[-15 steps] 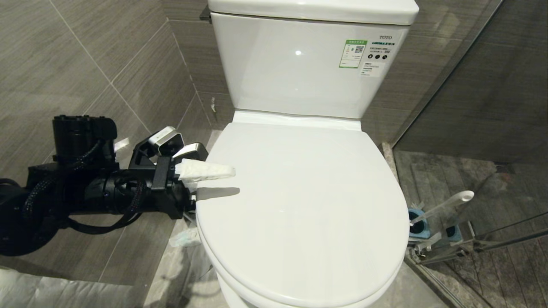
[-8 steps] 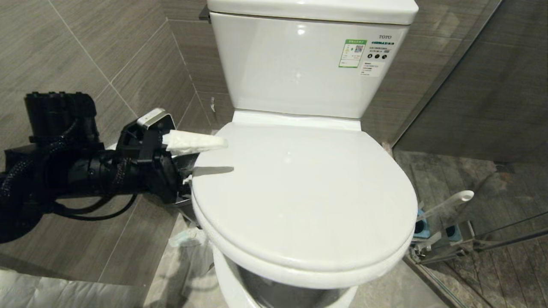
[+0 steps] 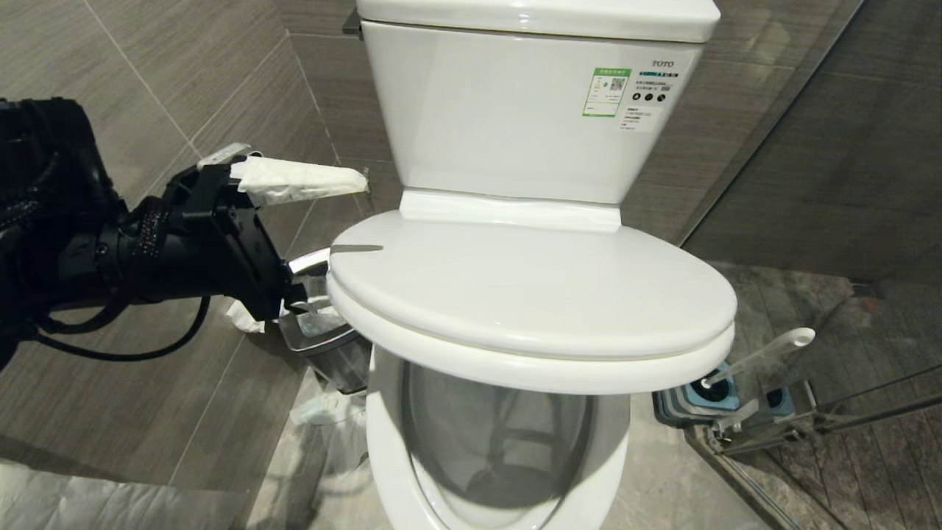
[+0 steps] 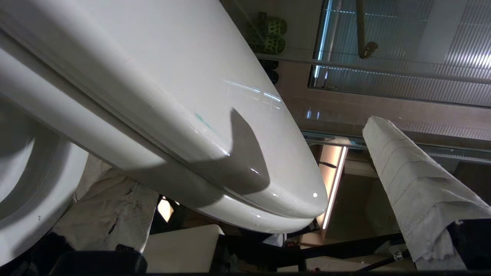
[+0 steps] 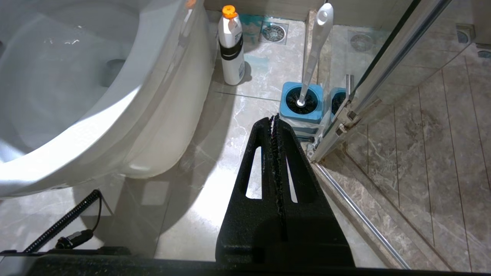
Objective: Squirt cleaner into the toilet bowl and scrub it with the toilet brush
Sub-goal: Use the left hand to lift the toilet lid slightly
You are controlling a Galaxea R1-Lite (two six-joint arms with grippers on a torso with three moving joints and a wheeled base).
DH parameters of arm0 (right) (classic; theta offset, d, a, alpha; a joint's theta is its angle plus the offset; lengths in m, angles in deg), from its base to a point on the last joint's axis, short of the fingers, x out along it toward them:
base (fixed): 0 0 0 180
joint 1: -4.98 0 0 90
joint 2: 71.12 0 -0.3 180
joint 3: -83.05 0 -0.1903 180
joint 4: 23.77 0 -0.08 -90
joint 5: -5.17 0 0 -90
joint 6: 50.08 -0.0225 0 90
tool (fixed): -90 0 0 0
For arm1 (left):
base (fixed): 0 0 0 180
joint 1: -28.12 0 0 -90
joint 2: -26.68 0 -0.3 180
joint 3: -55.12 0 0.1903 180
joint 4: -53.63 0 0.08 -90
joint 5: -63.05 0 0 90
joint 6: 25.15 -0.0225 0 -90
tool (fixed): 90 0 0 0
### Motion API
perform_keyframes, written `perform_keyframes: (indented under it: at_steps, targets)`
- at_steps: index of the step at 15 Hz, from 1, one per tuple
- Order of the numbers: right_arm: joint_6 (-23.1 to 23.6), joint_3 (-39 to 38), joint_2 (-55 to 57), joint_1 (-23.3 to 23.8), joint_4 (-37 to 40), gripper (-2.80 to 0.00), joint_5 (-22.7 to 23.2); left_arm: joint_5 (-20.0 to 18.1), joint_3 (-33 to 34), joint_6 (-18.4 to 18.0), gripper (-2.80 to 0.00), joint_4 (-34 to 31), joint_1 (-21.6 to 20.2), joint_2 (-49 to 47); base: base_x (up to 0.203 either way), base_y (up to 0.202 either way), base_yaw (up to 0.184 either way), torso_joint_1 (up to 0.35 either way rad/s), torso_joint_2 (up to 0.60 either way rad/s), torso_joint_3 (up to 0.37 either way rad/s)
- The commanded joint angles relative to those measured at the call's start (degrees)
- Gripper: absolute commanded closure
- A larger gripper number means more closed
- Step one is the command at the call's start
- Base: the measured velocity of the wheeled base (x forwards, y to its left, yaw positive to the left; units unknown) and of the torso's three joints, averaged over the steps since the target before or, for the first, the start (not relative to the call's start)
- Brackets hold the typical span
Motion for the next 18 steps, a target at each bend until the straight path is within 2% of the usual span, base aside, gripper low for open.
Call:
perform_keyframes:
  at_steps: [1,10,12,18]
  targets:
    - [-0.04,0.00,0.09,-0.04,-0.01,0.00,0.00,-0.17,-0.76,0.47,-2.80,0.25,0.99,1.07,0.000,0.000,0.000,0.000,0.00,0.000]
    - [-0.04,0.00,0.09,-0.04,-0.01,0.00,0.00,0.06,-4.12,0.67,-2.80,0.16,3.42,1.69,0.000,0.000,0.000,0.000,0.00,0.000]
    - [-0.04,0.00,0.09,-0.04,-0.01,0.00,0.00,0.01,-5.26,2.05,-2.80,0.16,3.42,1.62,0.000,0.000,0.000,0.000,0.00,0.000]
    - [-0.04,0.00,0.09,-0.04,-0.01,0.00,0.00,1.81,-8.34,2.59,-2.80,0.42,3.42,0.16,0.000,0.000,0.000,0.000,0.00,0.000]
